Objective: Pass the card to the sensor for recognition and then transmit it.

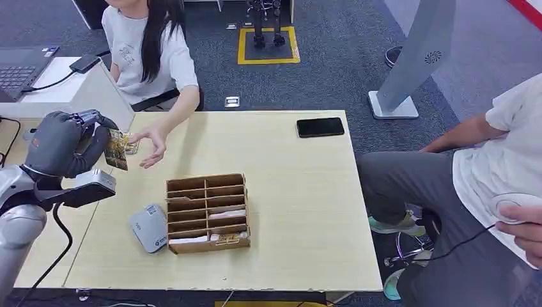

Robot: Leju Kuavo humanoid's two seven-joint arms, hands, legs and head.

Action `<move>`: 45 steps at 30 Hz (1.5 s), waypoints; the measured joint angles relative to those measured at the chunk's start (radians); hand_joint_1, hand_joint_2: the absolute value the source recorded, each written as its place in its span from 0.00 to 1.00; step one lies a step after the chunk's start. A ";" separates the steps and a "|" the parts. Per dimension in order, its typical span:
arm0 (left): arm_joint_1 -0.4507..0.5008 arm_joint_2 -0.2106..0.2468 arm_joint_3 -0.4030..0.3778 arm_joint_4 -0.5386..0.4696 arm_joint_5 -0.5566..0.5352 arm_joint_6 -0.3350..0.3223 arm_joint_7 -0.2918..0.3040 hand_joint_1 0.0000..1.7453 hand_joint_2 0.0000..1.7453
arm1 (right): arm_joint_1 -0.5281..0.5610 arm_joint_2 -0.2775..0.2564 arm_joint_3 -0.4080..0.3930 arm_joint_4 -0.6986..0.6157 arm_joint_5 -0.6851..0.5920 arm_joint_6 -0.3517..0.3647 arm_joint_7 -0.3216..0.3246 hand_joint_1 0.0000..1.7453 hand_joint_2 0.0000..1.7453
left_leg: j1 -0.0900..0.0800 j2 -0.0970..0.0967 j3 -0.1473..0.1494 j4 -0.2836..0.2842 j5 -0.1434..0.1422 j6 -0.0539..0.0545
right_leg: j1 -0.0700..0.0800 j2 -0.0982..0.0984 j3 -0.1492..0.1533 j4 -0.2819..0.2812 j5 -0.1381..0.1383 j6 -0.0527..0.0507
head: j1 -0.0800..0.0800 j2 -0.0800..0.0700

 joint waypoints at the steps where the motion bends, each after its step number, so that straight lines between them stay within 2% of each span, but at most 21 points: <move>1: -0.001 0.001 0.000 0.000 0.000 0.000 0.000 1.00 1.00 | 0.000 0.000 -0.001 0.000 0.000 0.000 0.000 0.00 0.00 | 0.000 0.000 0.000 0.000 0.000 0.000 | 0.000 0.000 0.000 0.000 0.000 0.000 | 0.000 0.000; 3: -0.006 0.000 0.000 0.001 -0.021 0.010 0.018 1.00 1.00 | 0.000 0.000 -0.002 0.000 0.000 -0.001 0.003 0.00 0.00 | 0.000 0.000 0.000 0.000 0.000 0.000 | 0.000 0.000 -0.001 0.000 0.000 0.000 | 0.000 0.000; 5: -0.037 -0.019 -0.001 0.020 -0.093 0.034 0.079 1.00 1.00 | 0.002 0.000 -0.002 0.000 0.005 -0.002 0.007 0.00 0.00 | 0.000 -0.001 -0.001 0.000 0.000 0.000 | 0.000 -0.001 -0.001 0.000 0.000 0.000 | 0.000 0.000; 6: -0.067 -0.035 -0.004 0.050 -0.152 0.049 0.122 1.00 1.00 | 0.002 0.000 -0.001 0.000 0.007 -0.006 0.007 0.00 0.00 | 0.000 -0.002 -0.001 0.000 0.001 0.001 | 0.000 -0.002 -0.001 0.000 0.000 0.000 | 0.000 0.000; 8: -0.123 -0.062 -0.011 0.107 -0.204 0.065 0.171 1.00 1.00 | -0.001 0.000 -0.002 -0.002 0.010 -0.012 0.006 0.00 0.00 | 0.000 -0.002 -0.001 0.000 0.002 0.000 | 0.000 -0.002 -0.001 0.000 0.001 0.000 | 0.000 0.000; 12: -0.221 -0.106 -0.019 0.232 -0.245 0.102 0.223 1.00 1.00 | 0.000 0.000 -0.002 -0.004 0.018 -0.010 0.008 0.00 0.00 | 0.000 -0.001 -0.001 0.000 0.002 -0.001 | 0.000 -0.001 -0.002 0.000 0.003 0.000 | 0.000 0.000; 17: -0.263 -0.132 -0.021 0.312 -0.249 0.117 0.225 1.00 1.00 | 0.009 0.000 -0.002 -0.003 0.018 -0.010 0.017 0.00 0.00 | 0.000 0.000 -0.001 0.000 0.002 -0.001 | 0.000 0.000 -0.002 0.000 0.003 0.000 | 0.000 0.000; 24: -0.279 -0.149 -0.024 0.356 -0.254 0.124 0.225 1.00 1.00 | 0.014 0.000 -0.002 -0.003 0.018 -0.010 0.014 0.00 0.00 | 0.000 0.000 -0.002 0.000 0.002 -0.001 | 0.000 0.001 -0.003 0.000 0.003 0.000 | 0.000 0.000; 41: -0.286 -0.158 -0.032 0.383 -0.254 0.124 0.225 1.00 1.00 | 0.016 0.000 -0.002 -0.003 0.026 -0.011 0.002 0.00 0.00 | 0.000 0.001 -0.002 0.000 0.002 -0.001 | 0.000 0.001 -0.003 0.000 0.003 0.000 | 0.000 0.000; 42: -0.287 -0.158 -0.032 0.383 -0.254 0.124 0.225 0.81 1.00 | 0.016 0.000 -0.002 -0.003 0.026 -0.011 0.000 0.00 0.00 | 0.000 0.001 -0.002 0.000 0.002 -0.001 | 0.000 0.001 -0.003 0.000 0.003 0.000 | 0.000 0.000; 43: -0.287 -0.158 -0.032 0.383 -0.254 0.123 0.225 0.00 1.00 | 0.016 0.000 -0.002 -0.003 0.026 -0.011 0.000 0.00 0.00 | 0.000 0.001 -0.002 0.000 0.002 -0.001 | 0.000 0.001 -0.003 0.000 0.003 0.000 | 0.000 0.000; 45: -0.287 -0.158 -0.032 0.384 -0.254 0.124 0.225 0.00 1.00 | 0.017 0.000 -0.002 -0.003 0.027 -0.011 0.000 0.00 0.00 | 0.000 0.001 -0.002 0.000 0.002 -0.001 | 0.000 0.001 -0.003 0.000 0.003 0.000 | 0.000 0.000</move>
